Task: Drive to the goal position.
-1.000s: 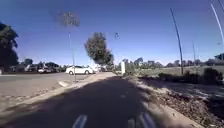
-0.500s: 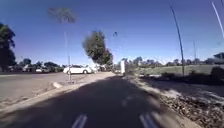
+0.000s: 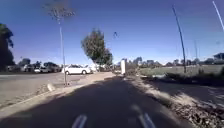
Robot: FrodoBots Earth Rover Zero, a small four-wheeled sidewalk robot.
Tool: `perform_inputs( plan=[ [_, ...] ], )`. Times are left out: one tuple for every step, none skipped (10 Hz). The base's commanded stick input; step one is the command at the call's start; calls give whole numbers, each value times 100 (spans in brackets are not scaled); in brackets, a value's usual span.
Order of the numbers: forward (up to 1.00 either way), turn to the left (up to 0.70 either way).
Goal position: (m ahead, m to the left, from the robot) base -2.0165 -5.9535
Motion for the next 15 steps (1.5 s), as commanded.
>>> perform_inputs(
  plan=[
    [100,-40],
    [100,-40],
    [100,-40],
    [100,-40],
    [100,-40],
    [100,-40],
    [100,-40],
    [100,-40],
    [100,-40],
    [100,-40],
    [100,-40],
    [100,-40],
    [100,-40],
    [100,-40],
    [100,-40]
  ],
)
